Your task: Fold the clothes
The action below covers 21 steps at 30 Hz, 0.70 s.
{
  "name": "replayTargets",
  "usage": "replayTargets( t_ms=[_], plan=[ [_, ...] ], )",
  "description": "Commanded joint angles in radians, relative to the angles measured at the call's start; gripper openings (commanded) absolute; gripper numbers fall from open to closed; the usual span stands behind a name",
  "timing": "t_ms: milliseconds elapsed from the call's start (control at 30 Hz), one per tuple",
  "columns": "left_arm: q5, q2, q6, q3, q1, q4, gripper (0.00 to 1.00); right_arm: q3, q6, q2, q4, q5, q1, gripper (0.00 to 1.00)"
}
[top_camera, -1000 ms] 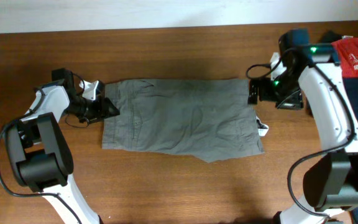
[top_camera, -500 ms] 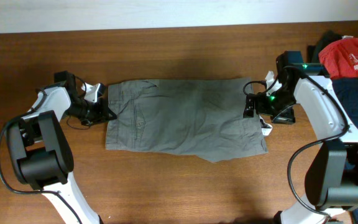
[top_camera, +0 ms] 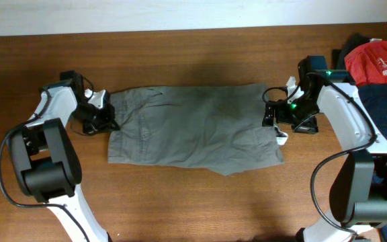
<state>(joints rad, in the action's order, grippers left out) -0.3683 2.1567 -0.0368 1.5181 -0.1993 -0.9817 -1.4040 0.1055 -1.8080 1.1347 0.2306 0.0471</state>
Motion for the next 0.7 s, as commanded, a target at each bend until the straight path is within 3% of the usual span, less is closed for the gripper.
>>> replayTargets(
  t_ms=[0,67,100,200,233,300,467,667],
  plan=[
    [0.156,0.039,0.034,0.08,-0.019,-0.059,0.01,0.007,0.007,0.0,-0.006,0.014,0.006,0.99],
    [0.156,0.039,0.033,0.134,-0.019,-0.1,0.01,0.007,0.007,0.0,-0.013,0.014,0.005,0.99],
    [0.156,0.039,0.034,0.148,-0.019,-0.109,0.06,0.007,0.006,0.0,-0.017,0.018,0.005,0.99],
    [0.156,0.039,0.033,0.148,-0.019,-0.112,0.86,0.007,0.006,0.0,-0.025,0.048,0.005,0.99],
    [0.156,0.039,0.033,0.143,-0.02,-0.115,0.95,0.007,0.006,0.0,-0.025,0.051,0.005,0.99],
    [0.156,0.039,0.023,0.139,-0.023,-0.12,0.99,0.007,0.006,0.0,-0.025,0.05,0.005,0.99],
    [0.154,0.039,-0.015,0.12,-0.047,-0.116,0.99,0.007,0.006,0.0,-0.025,0.05,0.005,0.99],
    [0.036,0.039,-0.078,0.105,-0.06,-0.105,0.99,0.007,0.005,0.0,-0.025,0.05,0.005,0.99]
  ],
)
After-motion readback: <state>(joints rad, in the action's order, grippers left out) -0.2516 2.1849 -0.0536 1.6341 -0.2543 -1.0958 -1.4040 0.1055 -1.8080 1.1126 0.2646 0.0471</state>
